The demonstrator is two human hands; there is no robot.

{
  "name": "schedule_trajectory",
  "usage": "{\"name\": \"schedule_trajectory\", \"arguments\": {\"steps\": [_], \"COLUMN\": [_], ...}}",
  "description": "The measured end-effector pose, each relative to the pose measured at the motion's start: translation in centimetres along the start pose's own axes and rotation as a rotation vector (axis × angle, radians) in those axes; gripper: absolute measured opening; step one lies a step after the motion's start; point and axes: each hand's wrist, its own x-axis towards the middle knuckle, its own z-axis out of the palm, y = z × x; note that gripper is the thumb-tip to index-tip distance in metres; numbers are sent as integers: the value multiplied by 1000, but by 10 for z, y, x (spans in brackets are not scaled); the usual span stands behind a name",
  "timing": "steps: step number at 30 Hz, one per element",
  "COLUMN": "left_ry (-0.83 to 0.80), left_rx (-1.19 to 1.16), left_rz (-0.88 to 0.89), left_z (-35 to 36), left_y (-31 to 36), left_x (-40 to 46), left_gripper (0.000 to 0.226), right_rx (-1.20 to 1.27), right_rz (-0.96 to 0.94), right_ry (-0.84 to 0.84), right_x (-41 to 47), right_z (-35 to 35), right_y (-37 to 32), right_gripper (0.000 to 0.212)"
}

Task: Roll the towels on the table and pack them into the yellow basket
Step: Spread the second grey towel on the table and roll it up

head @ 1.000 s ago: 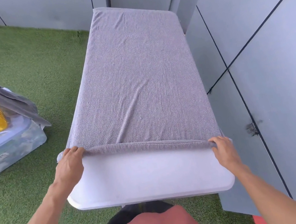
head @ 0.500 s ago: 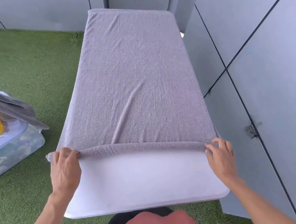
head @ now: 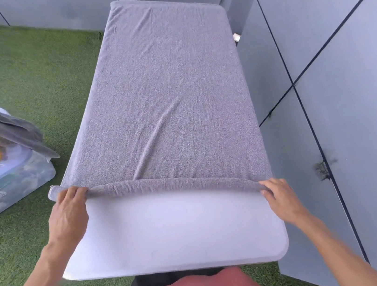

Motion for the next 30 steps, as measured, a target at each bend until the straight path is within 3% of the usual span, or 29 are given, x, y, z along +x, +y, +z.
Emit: {"name": "schedule_trajectory", "arguments": {"steps": [3, 5, 8, 10, 12, 14, 17, 19, 22, 25, 27, 30], "left_ry": [-142, -270, -218, -46, 86, 134, 131, 103, 71, 3, -75, -320], "left_rx": [54, 30, -149, -145, -43, -33, -23, -21, -53, -32, 0, 39], "left_rz": [29, 33, -136, -121, -37, 8, 71, 90, 39, 30, 61, 32], "left_z": [-6, -11, -18, -17, -11, -3, 12, 16, 12, 7, 0, -13], "left_y": [-10, -15, -9, -1, 7, 15, 19, 20, 24, 21, 12, 8], "left_x": [12, 25, 37, 35, 27, 13, -5, -8, 7, 25, 38, 59], "left_gripper": [20, 19, 23, 20, 13, 14, 40, 52, 46, 37, 34, 33], "right_rx": [207, 413, 476, 240, -84, -191, -177, -169, -132, -58, 31, 279], "right_rz": [96, 156, 205, 145, 20, -74, -95, -65, -58, -40, -9, 104], "right_ry": [-282, -335, -33, 200, 323, 339, 316, 307, 320, 241, 90, -182], "right_x": [5, 7, 11, 11, 3, -10, -21, -14, 0, 10, 14, 23], "right_z": [-24, -33, -30, -18, -4, 8, 21, 22, 19, 9, -6, -32], "right_y": [5, 4, 2, 2, -3, -8, -7, -7, -9, -6, -5, -2], "right_gripper": [28, 22, 22, 16, 4, 26, 45, 46, 36, 29, 27, 32]}}
